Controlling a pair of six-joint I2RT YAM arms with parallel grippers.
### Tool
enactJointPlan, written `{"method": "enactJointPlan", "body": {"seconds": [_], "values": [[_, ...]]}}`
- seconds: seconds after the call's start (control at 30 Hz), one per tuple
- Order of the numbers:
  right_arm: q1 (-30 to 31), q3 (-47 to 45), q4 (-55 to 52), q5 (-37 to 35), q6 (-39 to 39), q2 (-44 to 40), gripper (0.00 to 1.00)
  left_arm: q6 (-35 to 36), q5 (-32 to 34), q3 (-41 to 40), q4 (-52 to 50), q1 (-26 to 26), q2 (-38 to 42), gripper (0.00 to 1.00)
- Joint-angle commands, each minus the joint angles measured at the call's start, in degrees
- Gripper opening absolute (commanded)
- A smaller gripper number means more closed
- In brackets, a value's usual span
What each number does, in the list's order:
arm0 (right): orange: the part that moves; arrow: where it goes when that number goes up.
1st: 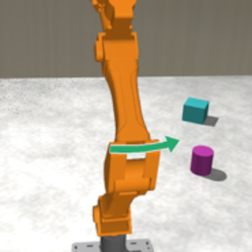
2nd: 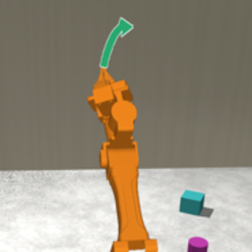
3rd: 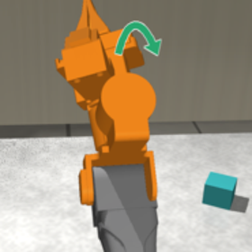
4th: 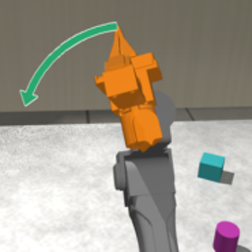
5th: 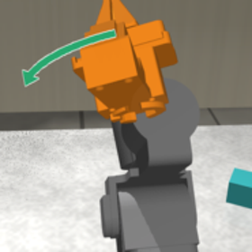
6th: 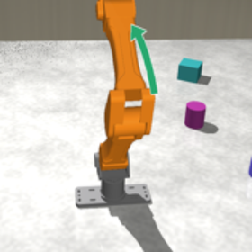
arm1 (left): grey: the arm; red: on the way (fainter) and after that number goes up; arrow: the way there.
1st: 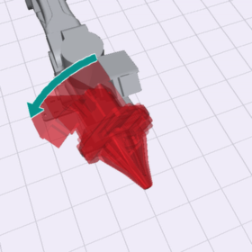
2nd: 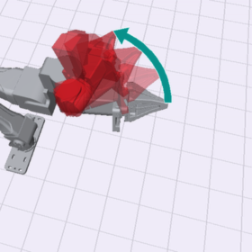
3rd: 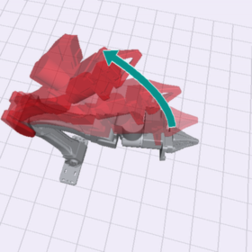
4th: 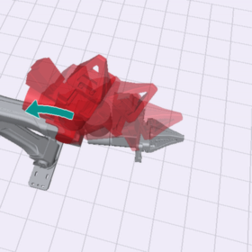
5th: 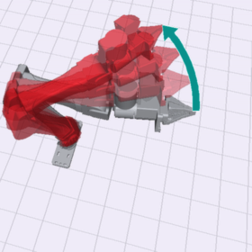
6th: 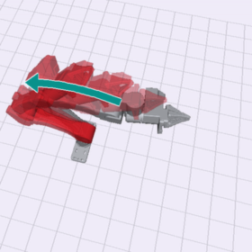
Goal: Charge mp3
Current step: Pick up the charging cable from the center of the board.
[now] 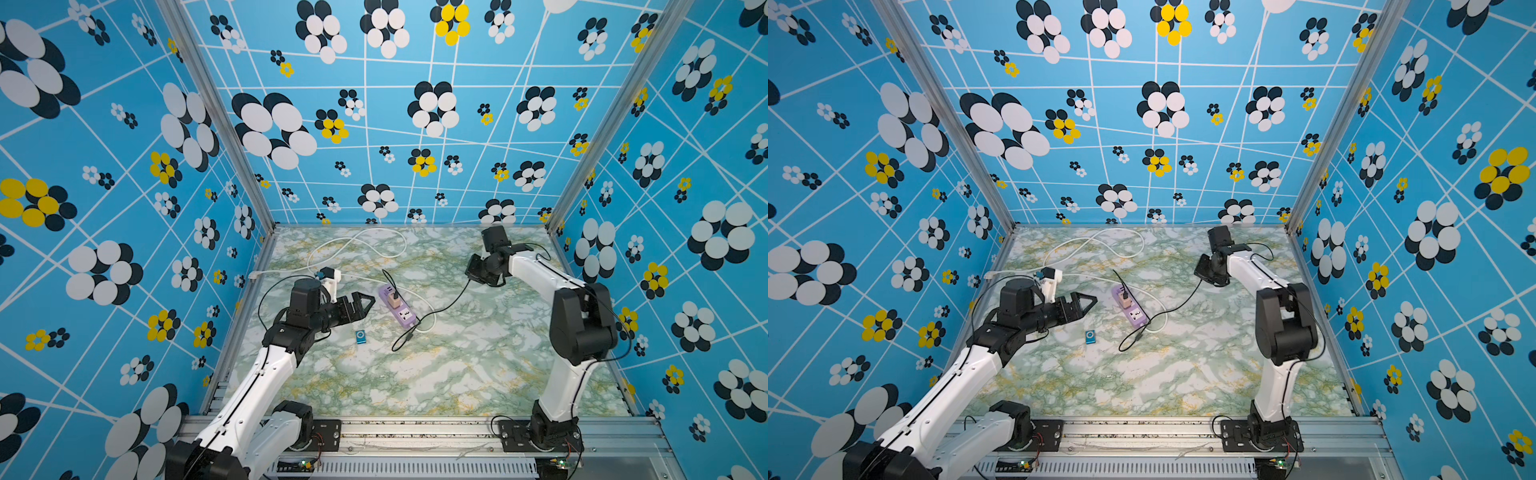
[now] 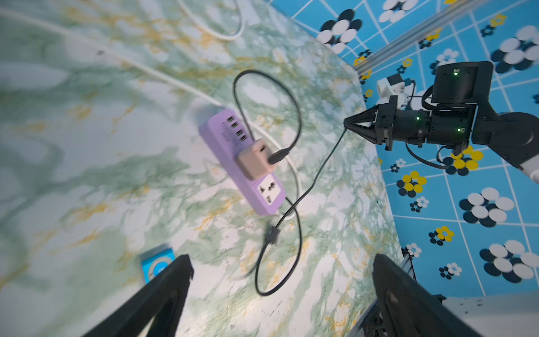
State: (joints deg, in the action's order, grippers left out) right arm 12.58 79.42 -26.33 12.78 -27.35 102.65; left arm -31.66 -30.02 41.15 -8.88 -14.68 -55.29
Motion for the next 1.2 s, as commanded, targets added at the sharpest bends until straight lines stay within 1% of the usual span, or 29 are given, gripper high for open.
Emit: {"method": "enactJointPlan", "body": {"seconds": [0.0,0.07,0.1,0.17,0.2,0.23,0.33,0.4,0.43,0.53,0.63,0.67,0.73,0.77,0.8,0.9,0.97,1.0,1.03,1.07,1.1,1.13,1.17], "values": [[4.0,-4.7,18.1,19.4,33.0,-12.0,0.00,10.2,-2.1,5.6,13.3,-4.1,0.0,0.99],[6.1,-8.1,18.2,26.4,51.1,-16.3,0.00,17.2,-3.7,7.7,17.6,-6.6,-1.8,0.99],[6.4,-8.9,19.2,28.9,55.3,-17.6,0.00,22.7,-5.3,9.0,18.4,-8.0,-3.3,0.99],[6.2,-6.4,19.4,32.7,54.7,-17.5,0.00,30.5,-6.8,11.9,18.1,-10.4,-7.2,0.99],[6.3,-4.5,19.2,35.2,54.4,-17.2,0.00,33.6,-7.4,13.5,18.1,-11.5,-9.9,0.99],[6.5,-3.7,21.2,36.2,52.5,-17.0,0.00,35.1,-6.8,14.8,18.3,-12.6,-12.4,0.99],[6.7,-4.7,33.2,36.8,42.0,-17.8,0.00,36.4,-4.9,18.6,23.3,-15.6,-20.9,1.00],[6.7,-3.9,36.3,37.5,38.4,-17.9,0.00,35.4,-3.7,20.3,28.5,-16.8,-25.8,0.99],[6.8,-3.6,36.8,37.9,37.4,-17.7,0.00,34.6,-2.5,20.8,30.6,-17.2,-27.7,0.98],[6.8,-3.4,37.1,38.6,36.1,-17.9,0.00,31.4,-0.6,23.3,35.3,-17.3,-32.4,0.87],[6.5,-3.6,36.7,39.6,35.4,-18.2,0.00,29.7,-1.0,25.0,37.0,-17.1,-34.7,0.72],[6.5,-3.8,36.8,40.0,35.0,-18.3,0.00,29.3,-1.8,25.5,37.2,-17.1,-35.3,0.66],[6.5,-4.2,37.3,40.0,33.9,-18.5,0.00,28.5,-4.0,26.2,37.4,-16.8,-36.0,0.49],[6.4,-4.5,37.7,39.9,33.2,-18.5,0.00,27.5,-5.5,26.4,37.8,-16.5,-36.4,0.35],[6.3,-4.9,38.2,39.6,32.6,-18.7,0.00,26.4,-7.5,26.4,38.6,-16.3,-36.7,0.26],[6.0,-5.5,40.6,39.1,30.0,-18.8,0.00,24.0,-11.8,25.9,41.1,-15.7,-36.7,0.11],[5.8,-5.9,41.9,38.8,28.4,-18.9,0.00,23.7,-13.5,25.4,42.1,-15.5,-36.2,0.05],[5.7,-6.0,42.5,37.9,26.6,-19.1,0.11,24.0,-14.2,25.3,42.2,-15.4,-35.7,0.02],[5.2,-6.7,43.7,36.6,23.6,-19.5,0.28,24.4,-14.6,25.2,42.2,-15.3,-35.3,0.00],[4.3,-8.4,47.0,35.8,19.2,-20.6,0.49,25.0,-14.4,25.3,41.9,-15.3,-34.7,0.00],[3.2,-11.3,51.8,35.6,15.0,-22.0,0.66,25.4,-14.1,25.4,41.9,-15.3,-34.0,0.00],[2.5,-14.0,57.1,35.0,11.3,-23.3,0.73,25.5,-13.9,25.3,42.4,-15.3,-33.7,0.00],[1.8,-17.6,63.4,34.6,7.4,-24.6,0.78,25.1,-13.6,25.5,43.2,-15.3,-33.4,0.00]]}}
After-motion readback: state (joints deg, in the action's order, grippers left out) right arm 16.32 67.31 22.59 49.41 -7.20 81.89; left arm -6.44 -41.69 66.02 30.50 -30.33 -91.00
